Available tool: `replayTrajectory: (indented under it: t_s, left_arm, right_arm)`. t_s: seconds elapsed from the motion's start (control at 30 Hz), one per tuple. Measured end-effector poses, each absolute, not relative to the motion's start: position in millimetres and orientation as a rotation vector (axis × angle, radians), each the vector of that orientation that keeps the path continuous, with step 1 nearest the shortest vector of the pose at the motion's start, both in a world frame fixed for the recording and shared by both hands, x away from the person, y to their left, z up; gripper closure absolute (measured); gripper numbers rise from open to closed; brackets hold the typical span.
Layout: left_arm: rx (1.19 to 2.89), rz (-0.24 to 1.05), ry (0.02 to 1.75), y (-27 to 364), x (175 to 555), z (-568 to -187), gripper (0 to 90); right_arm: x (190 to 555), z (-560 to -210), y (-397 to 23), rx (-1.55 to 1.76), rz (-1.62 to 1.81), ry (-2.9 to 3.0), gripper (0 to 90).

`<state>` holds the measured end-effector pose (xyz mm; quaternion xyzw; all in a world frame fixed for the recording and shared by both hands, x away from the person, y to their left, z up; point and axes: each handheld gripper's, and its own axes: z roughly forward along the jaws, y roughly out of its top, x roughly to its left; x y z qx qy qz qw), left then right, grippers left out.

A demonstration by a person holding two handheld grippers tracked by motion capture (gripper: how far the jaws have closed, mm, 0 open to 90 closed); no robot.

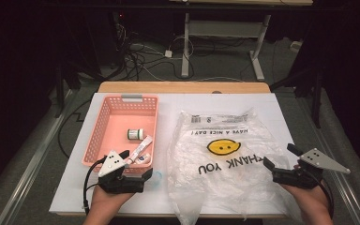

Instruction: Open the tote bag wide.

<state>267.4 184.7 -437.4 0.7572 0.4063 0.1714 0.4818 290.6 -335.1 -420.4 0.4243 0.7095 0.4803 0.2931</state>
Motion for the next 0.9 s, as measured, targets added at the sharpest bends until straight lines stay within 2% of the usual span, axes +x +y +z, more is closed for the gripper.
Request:
replayTrajectory:
  t_s: [0.6, 0.9]
  left_arm:
    - [1.868, 0.409, 1.022, 184.1, 269.0, -439.0, 0.0]
    - [1.852, 0.418, 0.978, 184.1, 267.1, -435.3, 0.0]
  right_arm:
    - [301.8, -428.6, -364.3, 1.222, 1.240, 1.868, 1.8]
    - [354.5, -430.0, -362.7, 1.268, 1.140, 1.937, 7.0]
